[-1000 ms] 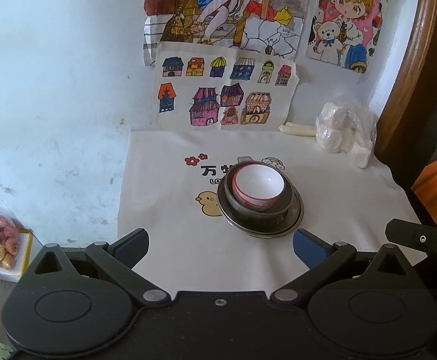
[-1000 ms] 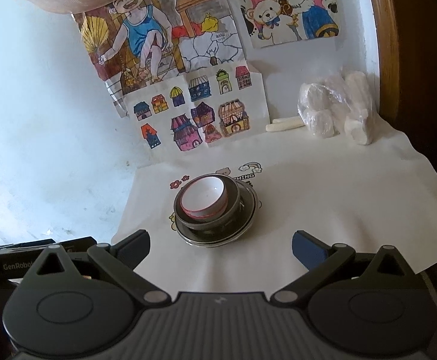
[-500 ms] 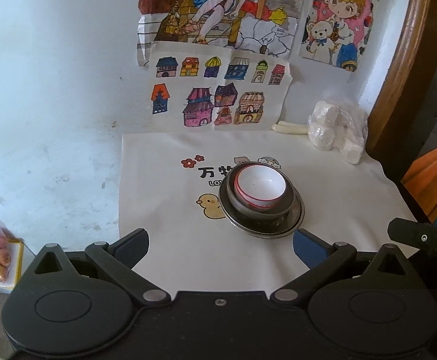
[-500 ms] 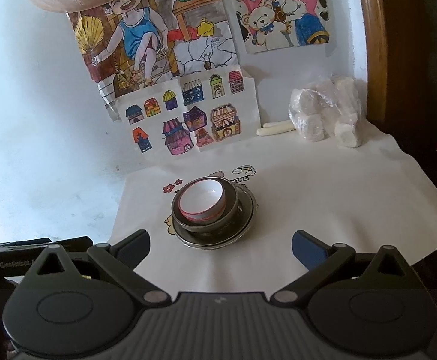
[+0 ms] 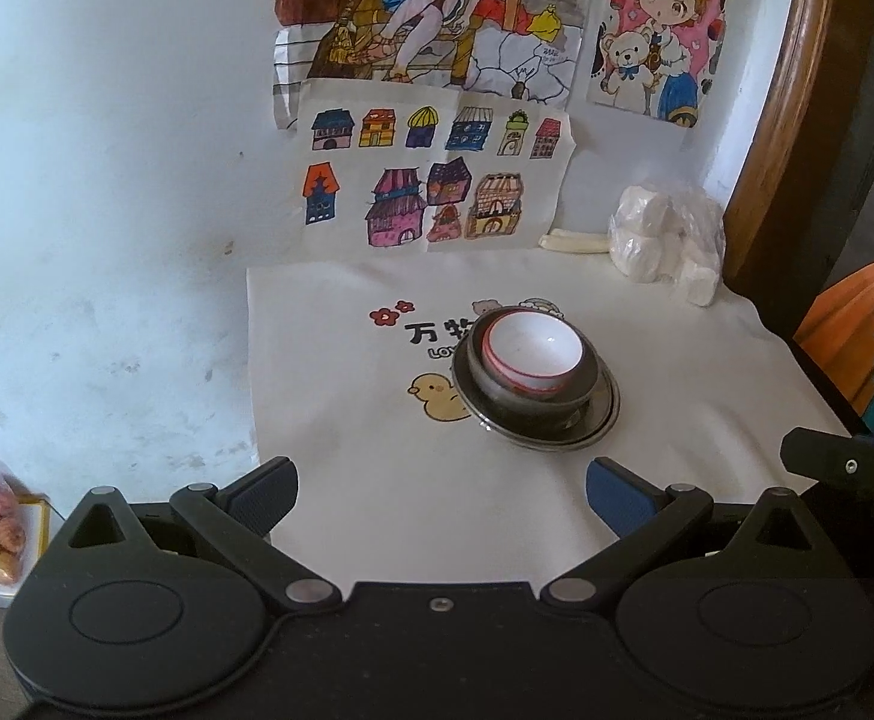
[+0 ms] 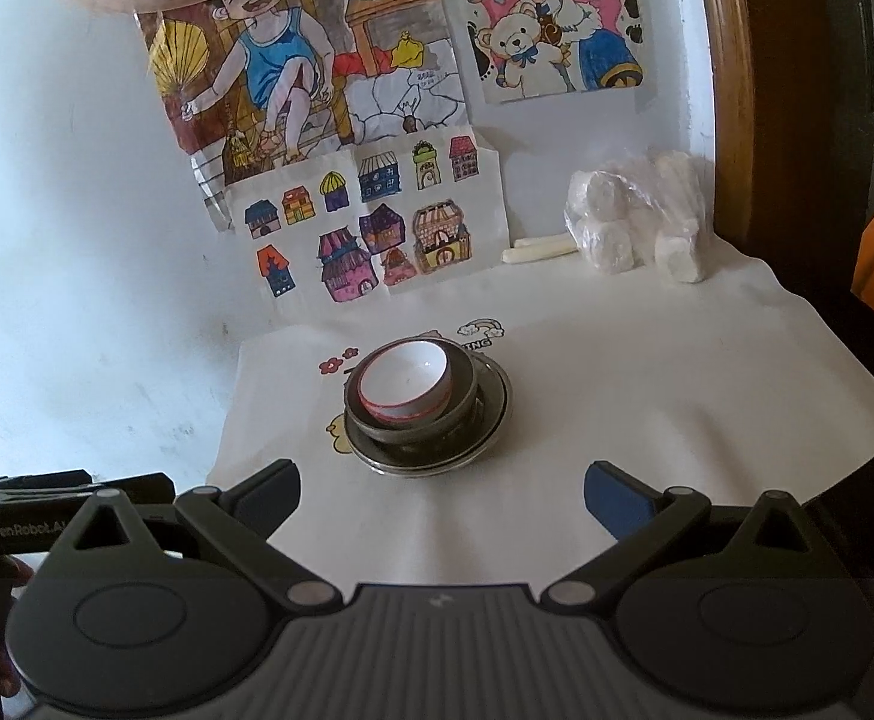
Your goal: Organize plates and bowls
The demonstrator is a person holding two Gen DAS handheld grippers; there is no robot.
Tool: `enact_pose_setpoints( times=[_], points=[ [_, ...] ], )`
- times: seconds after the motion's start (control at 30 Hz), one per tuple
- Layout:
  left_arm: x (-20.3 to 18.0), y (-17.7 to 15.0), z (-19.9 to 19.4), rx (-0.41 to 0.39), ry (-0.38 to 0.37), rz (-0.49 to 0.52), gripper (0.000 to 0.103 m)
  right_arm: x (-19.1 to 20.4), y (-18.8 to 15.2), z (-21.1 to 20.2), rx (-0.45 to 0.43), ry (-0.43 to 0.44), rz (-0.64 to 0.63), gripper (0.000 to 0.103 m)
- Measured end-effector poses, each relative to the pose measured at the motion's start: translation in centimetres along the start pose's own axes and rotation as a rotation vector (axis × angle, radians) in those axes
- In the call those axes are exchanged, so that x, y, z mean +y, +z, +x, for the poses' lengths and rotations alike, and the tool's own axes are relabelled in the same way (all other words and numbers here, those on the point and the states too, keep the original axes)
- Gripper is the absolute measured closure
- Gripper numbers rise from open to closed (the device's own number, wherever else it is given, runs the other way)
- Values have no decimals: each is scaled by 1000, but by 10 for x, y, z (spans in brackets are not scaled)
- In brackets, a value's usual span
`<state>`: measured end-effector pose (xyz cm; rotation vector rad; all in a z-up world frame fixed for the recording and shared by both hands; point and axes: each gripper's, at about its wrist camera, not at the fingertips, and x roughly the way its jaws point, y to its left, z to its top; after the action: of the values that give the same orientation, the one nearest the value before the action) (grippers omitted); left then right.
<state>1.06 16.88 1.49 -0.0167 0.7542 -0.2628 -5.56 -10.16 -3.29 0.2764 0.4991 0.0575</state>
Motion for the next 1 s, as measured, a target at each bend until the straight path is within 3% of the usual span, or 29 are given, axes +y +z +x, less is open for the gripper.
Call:
enact_pose_setpoints(
  times=[0.37, 1.0],
  points=[
    [4, -18, -9, -43, -22, 27, 1, 12, -15, -9, -42, -35, -77, 0],
    [3, -25, -14, -50, -18, 38, 1, 11, -19, -15, -29, -50, -75, 0]
  ],
)
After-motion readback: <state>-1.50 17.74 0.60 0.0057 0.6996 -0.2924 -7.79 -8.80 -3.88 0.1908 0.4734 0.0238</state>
